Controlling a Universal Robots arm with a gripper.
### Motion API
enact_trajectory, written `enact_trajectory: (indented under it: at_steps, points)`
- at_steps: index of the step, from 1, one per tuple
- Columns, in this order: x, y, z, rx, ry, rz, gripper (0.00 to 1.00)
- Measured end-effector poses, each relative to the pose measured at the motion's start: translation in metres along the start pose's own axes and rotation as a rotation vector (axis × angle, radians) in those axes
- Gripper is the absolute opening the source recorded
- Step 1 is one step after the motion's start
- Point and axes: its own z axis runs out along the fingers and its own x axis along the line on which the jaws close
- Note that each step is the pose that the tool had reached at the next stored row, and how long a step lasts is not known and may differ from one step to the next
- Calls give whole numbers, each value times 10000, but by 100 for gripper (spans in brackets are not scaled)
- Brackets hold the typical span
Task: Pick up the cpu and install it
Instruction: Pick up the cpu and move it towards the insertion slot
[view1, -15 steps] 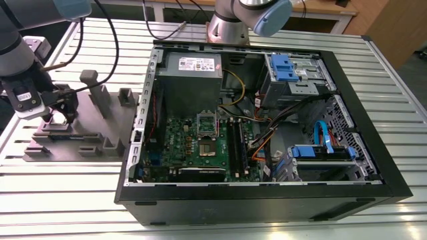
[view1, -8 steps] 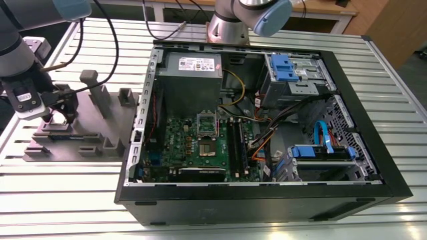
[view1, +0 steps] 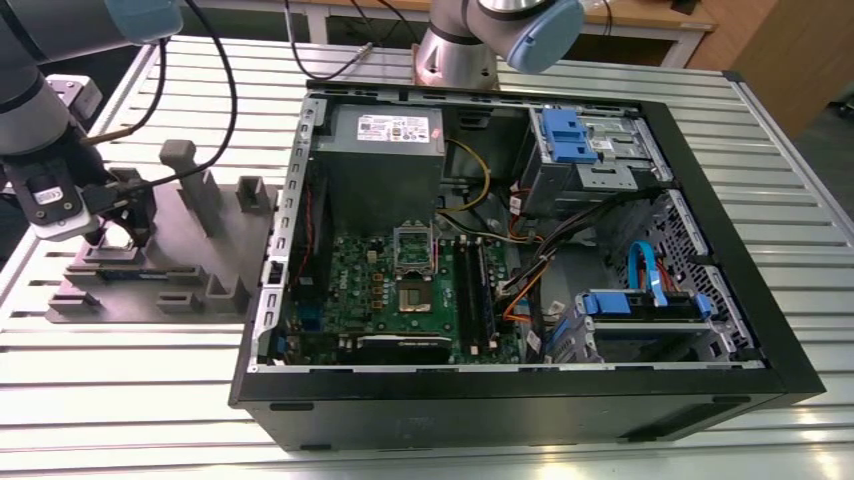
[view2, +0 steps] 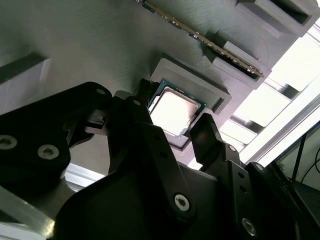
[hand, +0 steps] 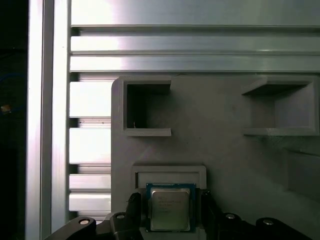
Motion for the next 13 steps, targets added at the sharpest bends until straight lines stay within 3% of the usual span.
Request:
enact_trajectory:
  at_steps: [9, 13]
  points:
    - [12, 0, 2, -2, -17, 0, 60]
    - [25, 0, 3, -2, -51, -1, 60]
